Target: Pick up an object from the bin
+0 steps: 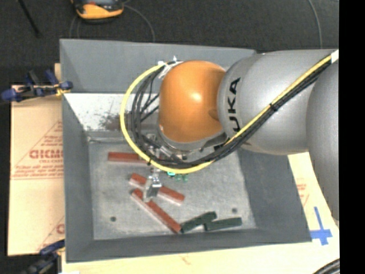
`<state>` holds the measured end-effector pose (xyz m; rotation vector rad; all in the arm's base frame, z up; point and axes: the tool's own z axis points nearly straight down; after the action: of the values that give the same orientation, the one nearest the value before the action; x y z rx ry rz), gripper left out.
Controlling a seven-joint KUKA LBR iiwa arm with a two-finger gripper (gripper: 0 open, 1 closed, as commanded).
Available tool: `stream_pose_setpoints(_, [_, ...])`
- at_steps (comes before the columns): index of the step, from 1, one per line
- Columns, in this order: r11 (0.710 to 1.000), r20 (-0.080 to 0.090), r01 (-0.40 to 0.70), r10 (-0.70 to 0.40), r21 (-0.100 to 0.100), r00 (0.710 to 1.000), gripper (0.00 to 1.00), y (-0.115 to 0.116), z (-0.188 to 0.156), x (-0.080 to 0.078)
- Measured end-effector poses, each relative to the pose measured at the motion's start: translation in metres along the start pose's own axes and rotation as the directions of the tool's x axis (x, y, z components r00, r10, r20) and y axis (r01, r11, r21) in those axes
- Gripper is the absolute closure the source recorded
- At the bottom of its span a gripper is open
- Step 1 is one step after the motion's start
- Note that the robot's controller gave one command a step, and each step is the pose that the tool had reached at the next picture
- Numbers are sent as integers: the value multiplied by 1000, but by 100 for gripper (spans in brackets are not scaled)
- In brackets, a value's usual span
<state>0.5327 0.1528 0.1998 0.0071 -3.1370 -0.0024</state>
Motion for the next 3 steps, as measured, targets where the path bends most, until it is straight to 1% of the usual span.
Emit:
stream_pose_setpoints(1, [1000,7,-3,3,-1,1000,0,-1,-4,-2])
stream_pose_setpoints(2, [1000,15,-26,27,-4,1000,0,-7,43,-13])
stream_pose_setpoints(3, [995,11,-103,103,-3,995,0,-12,112,-18])
